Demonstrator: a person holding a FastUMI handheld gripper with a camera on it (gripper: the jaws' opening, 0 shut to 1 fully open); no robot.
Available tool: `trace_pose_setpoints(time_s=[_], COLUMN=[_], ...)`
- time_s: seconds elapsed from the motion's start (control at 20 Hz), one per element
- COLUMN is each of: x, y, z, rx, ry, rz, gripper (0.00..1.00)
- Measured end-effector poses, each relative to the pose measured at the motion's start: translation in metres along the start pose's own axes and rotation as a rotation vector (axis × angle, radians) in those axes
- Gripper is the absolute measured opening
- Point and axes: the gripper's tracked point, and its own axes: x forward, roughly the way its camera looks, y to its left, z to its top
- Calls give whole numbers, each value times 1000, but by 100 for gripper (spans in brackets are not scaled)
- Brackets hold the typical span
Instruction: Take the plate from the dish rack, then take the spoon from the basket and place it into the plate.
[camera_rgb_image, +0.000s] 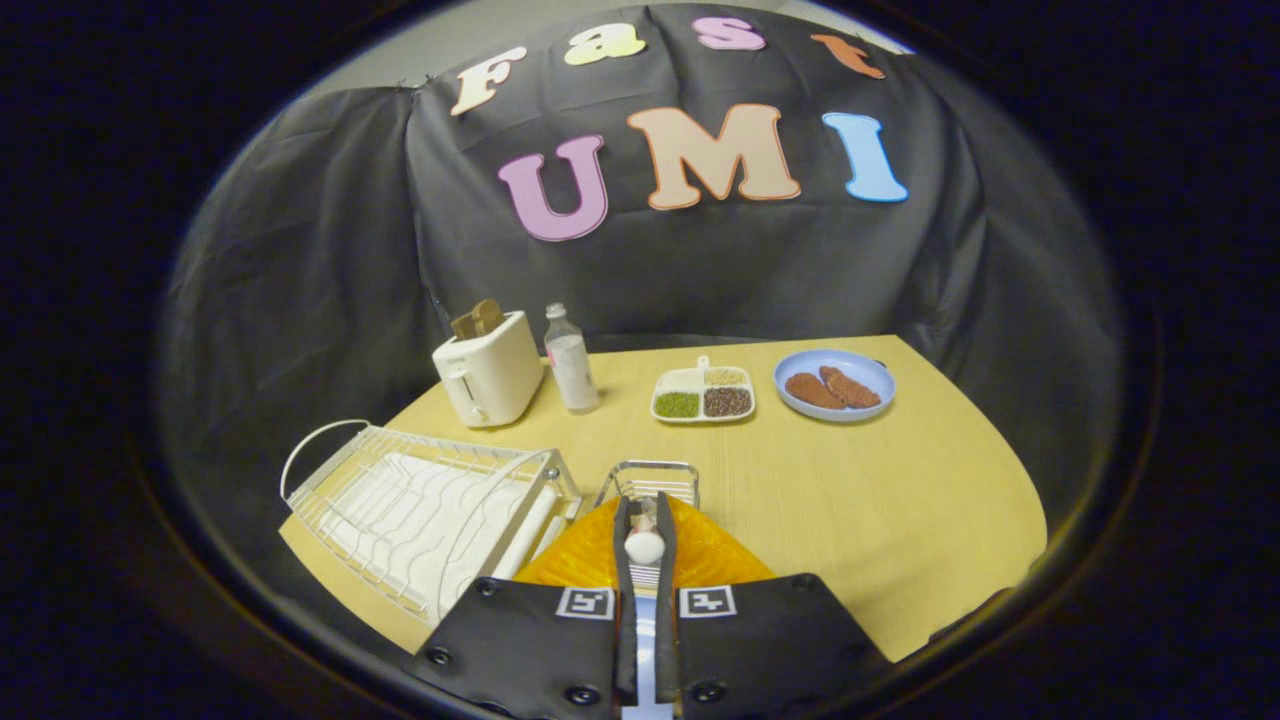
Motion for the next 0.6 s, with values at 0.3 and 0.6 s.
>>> trace_pose_setpoints(time_s=[0.3, 0.6], x=[-45, -91], y=[3, 6], z=[20, 24], rx=[9, 10], ry=[-39, -74], rz=[-42, -77], gripper=[9, 9])
